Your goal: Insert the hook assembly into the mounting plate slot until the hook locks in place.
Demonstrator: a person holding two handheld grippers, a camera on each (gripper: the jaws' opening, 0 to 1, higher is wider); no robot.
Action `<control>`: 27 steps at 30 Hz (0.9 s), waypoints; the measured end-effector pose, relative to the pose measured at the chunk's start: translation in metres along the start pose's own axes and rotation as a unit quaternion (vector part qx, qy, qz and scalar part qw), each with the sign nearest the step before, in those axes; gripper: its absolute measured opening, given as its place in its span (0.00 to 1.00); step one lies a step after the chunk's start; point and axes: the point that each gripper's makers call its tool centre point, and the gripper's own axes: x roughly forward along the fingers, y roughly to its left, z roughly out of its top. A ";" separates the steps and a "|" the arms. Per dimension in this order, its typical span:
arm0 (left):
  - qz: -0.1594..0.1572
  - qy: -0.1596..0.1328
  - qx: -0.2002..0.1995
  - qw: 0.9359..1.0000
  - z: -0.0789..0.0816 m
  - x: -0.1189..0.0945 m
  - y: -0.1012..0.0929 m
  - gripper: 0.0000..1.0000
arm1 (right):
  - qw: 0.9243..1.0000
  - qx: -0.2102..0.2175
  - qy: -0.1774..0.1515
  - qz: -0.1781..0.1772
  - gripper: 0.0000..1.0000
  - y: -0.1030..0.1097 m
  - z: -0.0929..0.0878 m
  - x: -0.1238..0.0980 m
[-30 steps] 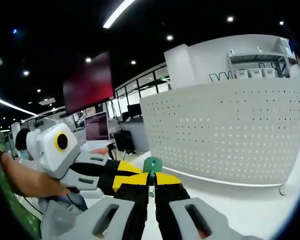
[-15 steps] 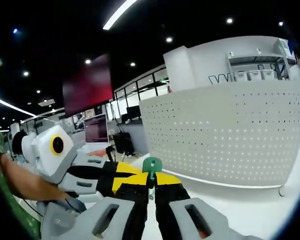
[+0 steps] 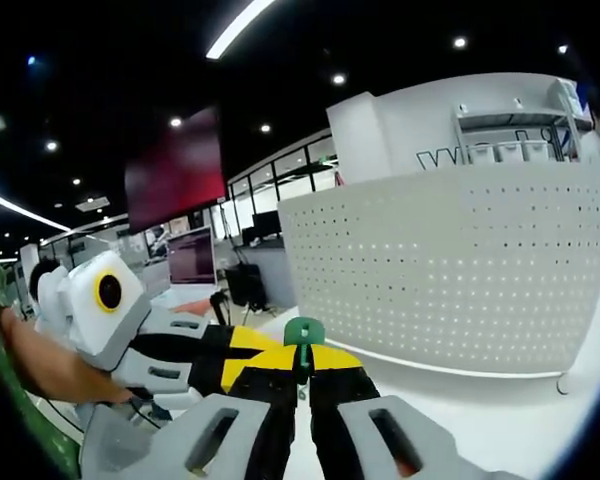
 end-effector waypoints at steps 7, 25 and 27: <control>-0.004 -0.007 -0.008 1.000 0.003 0.001 0.001 0.04 | 1.000 -0.004 -0.003 0.001 0.01 0.000 0.003 -0.001; -0.014 -0.004 0.012 1.000 0.001 0.003 -0.001 0.06 | 1.000 -0.009 -0.007 -0.004 0.01 -0.001 0.004 -0.001; -0.013 -0.004 0.017 1.000 0.001 0.003 -0.001 0.06 | 1.000 -0.008 -0.006 -0.004 0.01 -0.002 0.003 -0.001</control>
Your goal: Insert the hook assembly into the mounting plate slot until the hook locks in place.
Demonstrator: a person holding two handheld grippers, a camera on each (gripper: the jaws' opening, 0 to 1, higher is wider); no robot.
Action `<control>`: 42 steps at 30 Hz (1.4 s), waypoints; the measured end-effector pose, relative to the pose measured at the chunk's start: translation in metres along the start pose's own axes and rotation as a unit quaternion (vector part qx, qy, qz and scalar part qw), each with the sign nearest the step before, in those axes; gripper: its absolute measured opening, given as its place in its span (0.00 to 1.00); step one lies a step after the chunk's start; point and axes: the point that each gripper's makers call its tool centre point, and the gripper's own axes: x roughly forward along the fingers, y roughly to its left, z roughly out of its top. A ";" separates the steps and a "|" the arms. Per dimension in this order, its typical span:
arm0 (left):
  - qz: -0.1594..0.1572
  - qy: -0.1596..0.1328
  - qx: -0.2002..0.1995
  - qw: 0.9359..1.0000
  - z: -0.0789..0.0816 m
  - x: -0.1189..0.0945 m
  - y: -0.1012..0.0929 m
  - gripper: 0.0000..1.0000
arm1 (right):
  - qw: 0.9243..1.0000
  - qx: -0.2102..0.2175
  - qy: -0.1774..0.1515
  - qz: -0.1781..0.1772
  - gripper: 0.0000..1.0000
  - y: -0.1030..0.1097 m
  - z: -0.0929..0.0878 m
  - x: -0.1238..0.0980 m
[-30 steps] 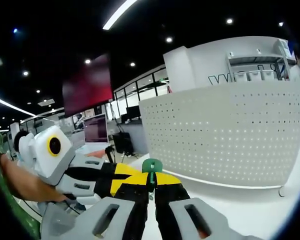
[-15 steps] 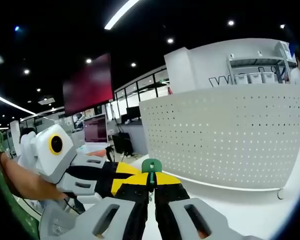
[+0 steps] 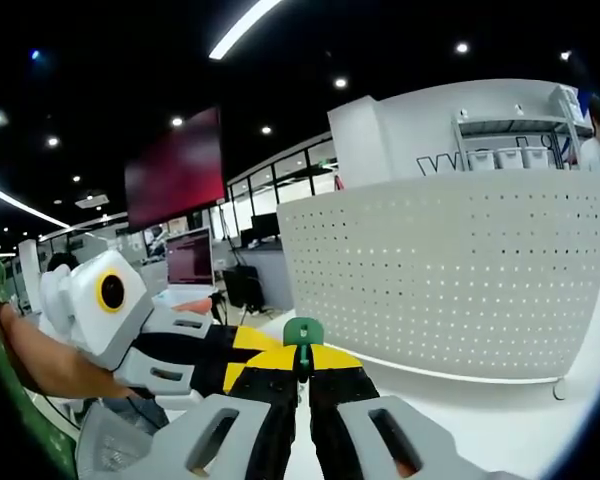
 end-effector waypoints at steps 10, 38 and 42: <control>0.002 -0.002 0.030 1.000 0.003 0.000 0.000 0.05 | 1.000 0.008 0.004 0.002 0.01 0.000 -0.001 0.000; -0.008 0.000 -0.009 1.000 -0.004 0.000 -0.003 0.15 | 1.000 0.006 0.003 0.000 0.01 -0.001 0.000 0.000; -0.007 -0.002 -0.028 1.000 -0.005 0.000 -0.001 0.18 | 1.000 0.006 0.002 -0.001 0.01 -0.001 0.001 0.000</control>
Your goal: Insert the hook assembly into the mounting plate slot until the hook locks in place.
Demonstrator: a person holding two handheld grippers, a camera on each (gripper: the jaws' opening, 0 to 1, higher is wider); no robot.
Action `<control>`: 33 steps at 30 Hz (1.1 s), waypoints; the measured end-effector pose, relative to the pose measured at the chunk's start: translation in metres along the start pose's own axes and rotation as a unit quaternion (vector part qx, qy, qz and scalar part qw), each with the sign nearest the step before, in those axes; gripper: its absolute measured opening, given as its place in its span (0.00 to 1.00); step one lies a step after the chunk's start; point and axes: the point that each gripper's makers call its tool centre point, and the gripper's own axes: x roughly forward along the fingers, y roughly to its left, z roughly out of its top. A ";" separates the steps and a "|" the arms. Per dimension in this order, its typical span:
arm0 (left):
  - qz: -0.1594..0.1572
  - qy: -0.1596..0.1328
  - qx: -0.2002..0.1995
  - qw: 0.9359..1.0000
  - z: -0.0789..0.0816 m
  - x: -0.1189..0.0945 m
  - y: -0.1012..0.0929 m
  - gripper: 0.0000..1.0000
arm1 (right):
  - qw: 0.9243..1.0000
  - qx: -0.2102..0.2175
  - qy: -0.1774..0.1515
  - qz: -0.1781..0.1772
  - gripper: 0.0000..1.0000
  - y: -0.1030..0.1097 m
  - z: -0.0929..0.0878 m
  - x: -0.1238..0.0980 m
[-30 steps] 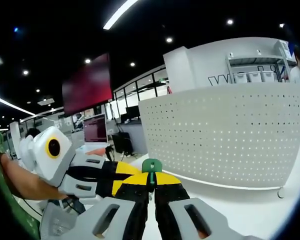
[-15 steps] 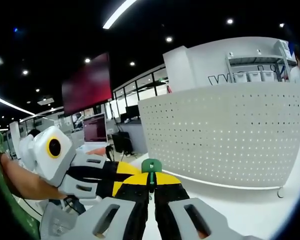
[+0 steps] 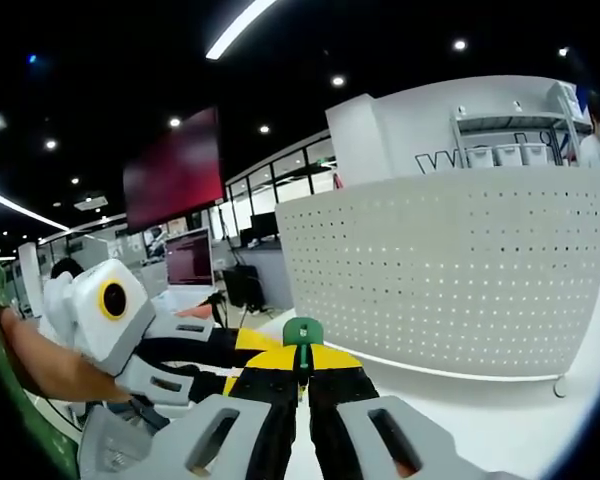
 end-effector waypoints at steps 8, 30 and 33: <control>-0.001 0.000 -0.026 1.000 -0.002 -0.001 0.000 0.24 | 1.000 0.000 -0.002 -0.002 0.01 -0.002 0.001 0.000; -0.006 -0.009 -0.117 0.993 -0.005 -0.002 0.000 0.53 | 1.000 0.001 -0.005 -0.019 0.01 -0.015 0.001 -0.002; 0.003 -0.010 -0.112 0.994 -0.005 -0.001 0.004 0.56 | 1.000 0.000 -0.006 -0.021 0.01 -0.017 0.001 -0.003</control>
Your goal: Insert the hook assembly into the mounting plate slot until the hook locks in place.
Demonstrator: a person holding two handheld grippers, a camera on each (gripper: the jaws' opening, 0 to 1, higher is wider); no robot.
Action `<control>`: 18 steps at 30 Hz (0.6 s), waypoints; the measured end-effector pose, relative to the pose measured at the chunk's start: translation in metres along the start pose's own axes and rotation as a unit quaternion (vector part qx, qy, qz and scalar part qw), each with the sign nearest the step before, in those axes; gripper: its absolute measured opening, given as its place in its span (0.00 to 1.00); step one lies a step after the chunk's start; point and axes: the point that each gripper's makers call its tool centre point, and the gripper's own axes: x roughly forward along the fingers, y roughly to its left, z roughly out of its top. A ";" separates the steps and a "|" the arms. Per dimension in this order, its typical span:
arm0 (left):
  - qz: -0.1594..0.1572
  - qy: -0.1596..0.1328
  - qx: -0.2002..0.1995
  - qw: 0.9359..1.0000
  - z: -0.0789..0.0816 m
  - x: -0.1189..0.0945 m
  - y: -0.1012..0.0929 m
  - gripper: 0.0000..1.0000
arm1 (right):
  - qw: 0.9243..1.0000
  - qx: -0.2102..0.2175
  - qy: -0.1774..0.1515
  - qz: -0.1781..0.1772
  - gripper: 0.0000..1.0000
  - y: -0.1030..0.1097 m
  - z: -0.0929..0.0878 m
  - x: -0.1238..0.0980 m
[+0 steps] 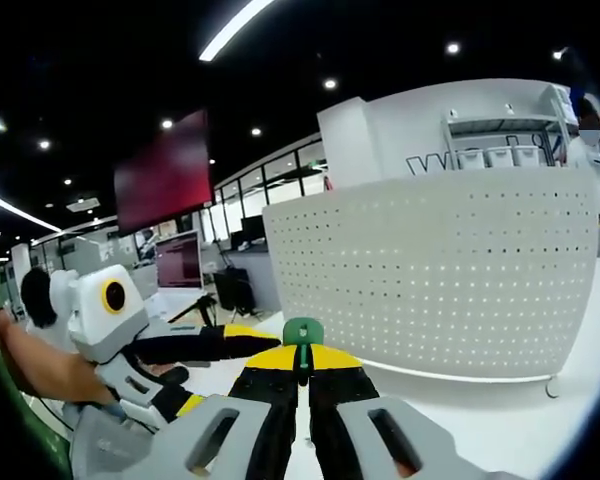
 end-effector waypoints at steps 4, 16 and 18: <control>0.004 -0.005 0.000 1.000 0.002 0.000 0.002 0.55 | 1.000 0.001 -0.003 -0.007 0.01 -0.006 0.001 0.000; 0.017 -0.012 -0.008 1.000 0.003 0.001 0.007 0.56 | 0.998 -0.016 -0.015 -0.063 0.01 -0.044 0.012 0.001; 0.018 -0.011 -0.009 1.000 0.003 0.002 0.008 0.55 | 0.997 -0.020 -0.018 -0.077 0.01 -0.054 0.015 0.001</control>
